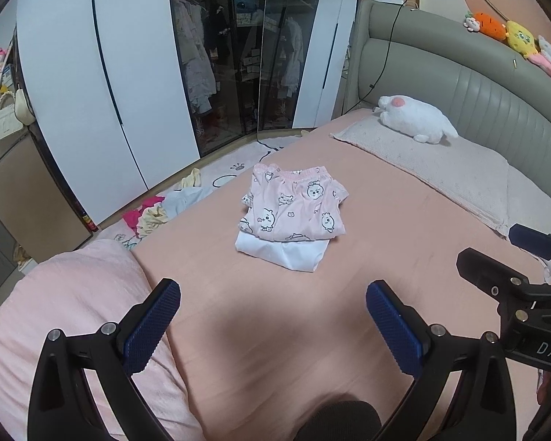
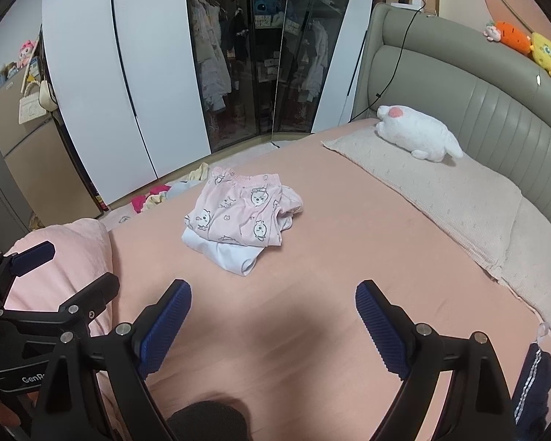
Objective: Fold clothes
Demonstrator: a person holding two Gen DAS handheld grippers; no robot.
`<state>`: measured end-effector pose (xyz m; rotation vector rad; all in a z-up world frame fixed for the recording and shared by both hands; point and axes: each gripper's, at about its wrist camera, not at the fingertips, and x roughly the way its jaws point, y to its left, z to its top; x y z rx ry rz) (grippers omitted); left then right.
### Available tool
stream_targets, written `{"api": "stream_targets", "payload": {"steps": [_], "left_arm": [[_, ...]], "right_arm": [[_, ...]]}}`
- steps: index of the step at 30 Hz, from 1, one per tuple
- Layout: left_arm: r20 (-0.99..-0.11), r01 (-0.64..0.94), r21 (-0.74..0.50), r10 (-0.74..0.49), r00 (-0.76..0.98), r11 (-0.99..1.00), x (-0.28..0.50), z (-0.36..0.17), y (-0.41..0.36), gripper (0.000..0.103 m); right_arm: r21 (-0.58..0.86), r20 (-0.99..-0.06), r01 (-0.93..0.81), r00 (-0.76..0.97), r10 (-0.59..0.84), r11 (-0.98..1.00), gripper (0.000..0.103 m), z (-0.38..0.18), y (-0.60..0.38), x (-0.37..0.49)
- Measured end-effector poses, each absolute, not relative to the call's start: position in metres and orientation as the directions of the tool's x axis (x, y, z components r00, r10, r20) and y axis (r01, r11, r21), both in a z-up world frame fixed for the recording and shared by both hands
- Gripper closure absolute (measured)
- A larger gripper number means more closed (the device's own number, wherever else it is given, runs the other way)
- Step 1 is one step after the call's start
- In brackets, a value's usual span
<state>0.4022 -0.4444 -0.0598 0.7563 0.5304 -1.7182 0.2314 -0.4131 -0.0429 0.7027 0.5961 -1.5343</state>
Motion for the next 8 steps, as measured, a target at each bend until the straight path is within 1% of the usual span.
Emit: {"api": "stream_targets", "payload": {"steps": [3,6,8], "left_arm": [[-0.714,0.961,0.019,-0.676,-0.181,-0.278,0.4052,-0.0593,-0.4444,0.000],[-0.702,0.948,-0.044,-0.665,-0.255,-0.316,0.4091,-0.0564,-0.4424,0.000],[-0.691,0.942,-0.049,-0.670,-0.272,-0.332,0.4075,-0.0537,-0.4396,0.000]], "right_arm": [[0.036,-0.738,0.996,-0.032,-0.674,-0.087,0.012,-0.0442,-0.4136,0.2317],[0.029,-0.746,0.995,-0.042,-0.664,-0.096,0.012,-0.0459,-0.4155,0.2314],[0.029,-0.752,0.995,-0.040,-0.658,-0.093,0.012,-0.0476,-0.4167,0.2330]]}}
